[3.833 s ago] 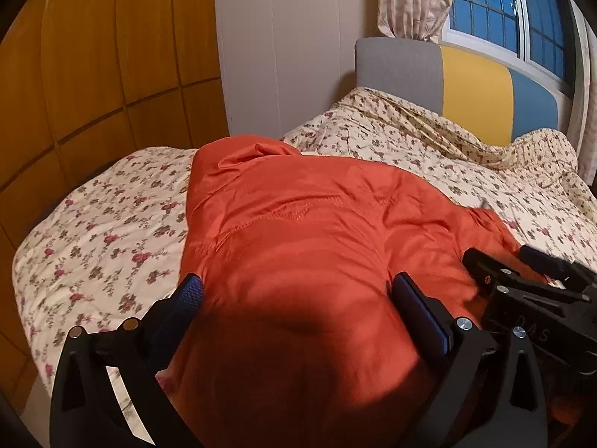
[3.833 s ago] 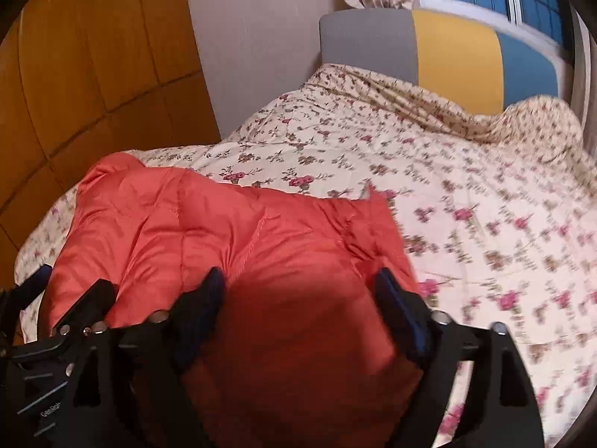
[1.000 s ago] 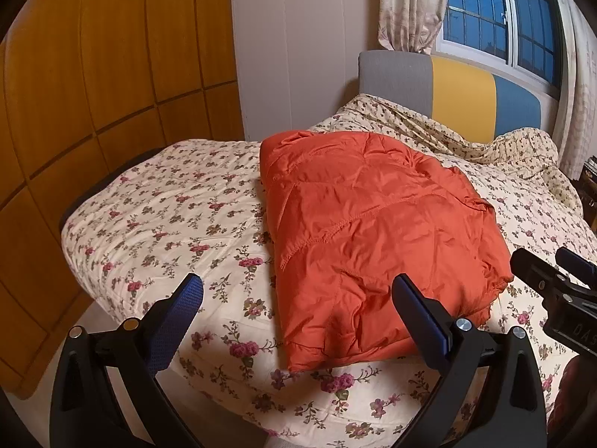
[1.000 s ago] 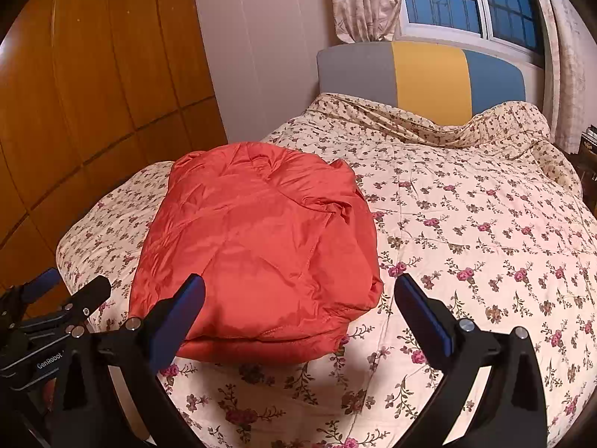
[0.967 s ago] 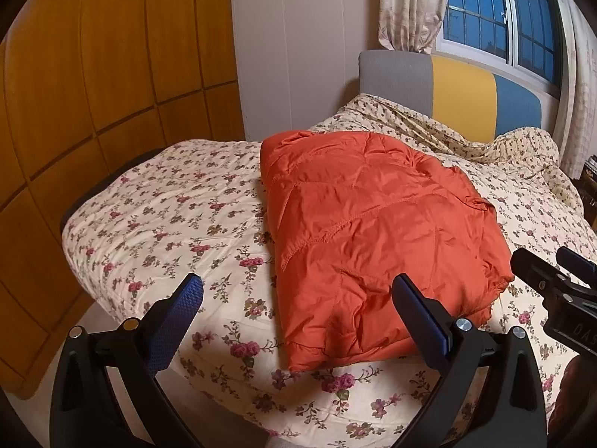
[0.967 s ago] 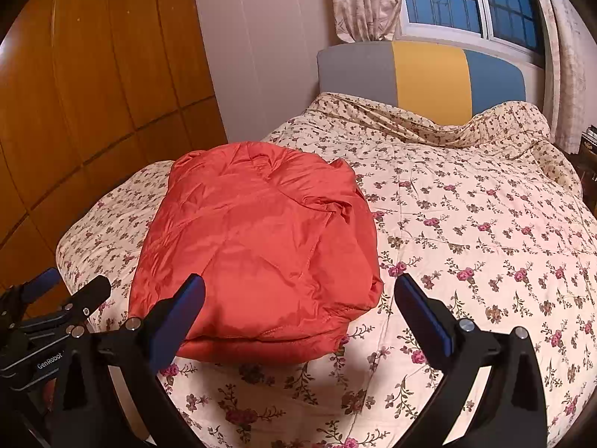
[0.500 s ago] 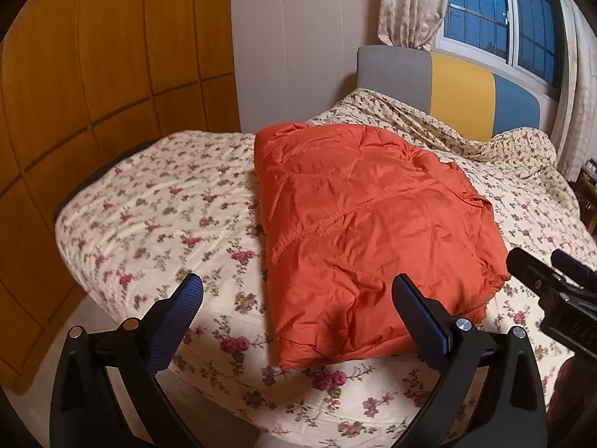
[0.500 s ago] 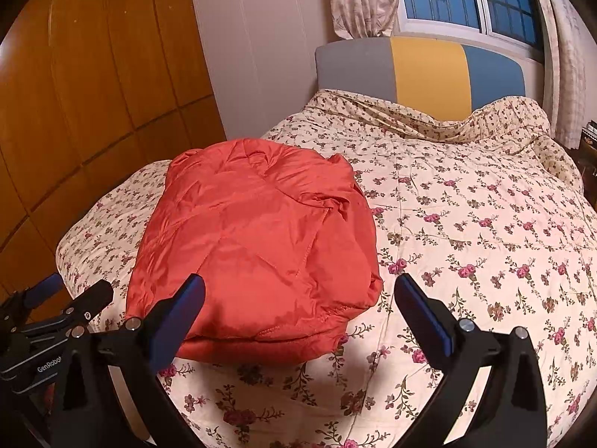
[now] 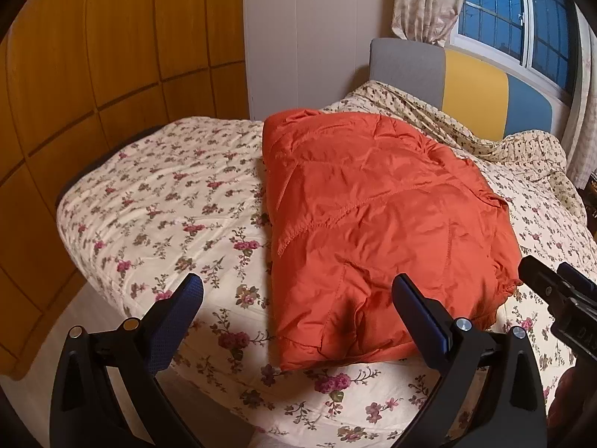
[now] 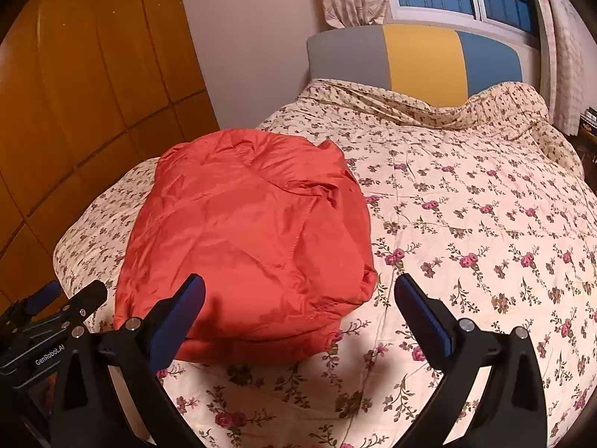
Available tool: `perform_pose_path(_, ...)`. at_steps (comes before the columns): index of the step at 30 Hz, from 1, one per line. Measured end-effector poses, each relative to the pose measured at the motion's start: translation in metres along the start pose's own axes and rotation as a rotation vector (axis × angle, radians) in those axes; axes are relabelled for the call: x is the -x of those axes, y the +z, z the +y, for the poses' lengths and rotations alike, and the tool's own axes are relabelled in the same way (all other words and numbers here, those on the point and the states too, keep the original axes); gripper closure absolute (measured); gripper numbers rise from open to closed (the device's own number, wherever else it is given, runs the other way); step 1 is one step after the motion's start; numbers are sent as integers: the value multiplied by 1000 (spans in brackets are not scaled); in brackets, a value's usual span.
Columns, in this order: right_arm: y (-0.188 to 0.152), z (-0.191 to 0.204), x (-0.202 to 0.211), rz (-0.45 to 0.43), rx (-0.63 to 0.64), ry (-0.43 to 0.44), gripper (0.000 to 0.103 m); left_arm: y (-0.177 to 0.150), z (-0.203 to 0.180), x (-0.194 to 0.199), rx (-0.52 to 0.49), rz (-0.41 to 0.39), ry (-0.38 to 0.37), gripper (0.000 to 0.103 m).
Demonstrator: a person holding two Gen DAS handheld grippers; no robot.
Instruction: Fold large clothes
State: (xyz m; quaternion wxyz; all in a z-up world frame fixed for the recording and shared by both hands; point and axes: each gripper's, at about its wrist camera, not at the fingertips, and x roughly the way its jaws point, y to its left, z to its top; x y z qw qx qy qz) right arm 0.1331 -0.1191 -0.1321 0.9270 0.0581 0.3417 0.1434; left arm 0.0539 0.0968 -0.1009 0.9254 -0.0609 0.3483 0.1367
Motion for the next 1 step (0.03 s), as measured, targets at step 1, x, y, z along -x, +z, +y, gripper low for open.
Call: perform_pose_path(1,1,-5,-2,3,-12,-9,2,0,0,-2,-1,4,0,3)
